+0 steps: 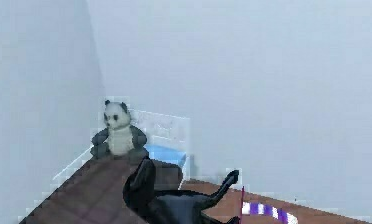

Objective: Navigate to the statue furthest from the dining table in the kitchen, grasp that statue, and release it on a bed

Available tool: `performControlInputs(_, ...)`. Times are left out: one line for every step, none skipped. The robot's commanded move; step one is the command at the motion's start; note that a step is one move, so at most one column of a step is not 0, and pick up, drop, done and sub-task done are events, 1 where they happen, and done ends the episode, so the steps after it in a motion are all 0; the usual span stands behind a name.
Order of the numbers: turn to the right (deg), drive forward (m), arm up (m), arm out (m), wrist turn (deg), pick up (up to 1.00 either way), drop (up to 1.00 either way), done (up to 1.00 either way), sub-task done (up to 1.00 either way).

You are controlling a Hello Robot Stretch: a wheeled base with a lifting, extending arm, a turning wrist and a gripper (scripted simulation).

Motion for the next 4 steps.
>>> performControlInputs(45.0,0.0,0.0,0.0,0.0,0.0,0.0,0.0,0.0)
performControlInputs(45.0,0.0,0.0,0.0,0.0,0.0,0.0,0.0,0.0)
performControlInputs(30.0,0.0,0.0,0.0,0.0,0.0,0.0,0.0,0.0)
performControlInputs(45.0,0.0,0.0,0.0,0.0,0.0,0.0,0.0,0.0)
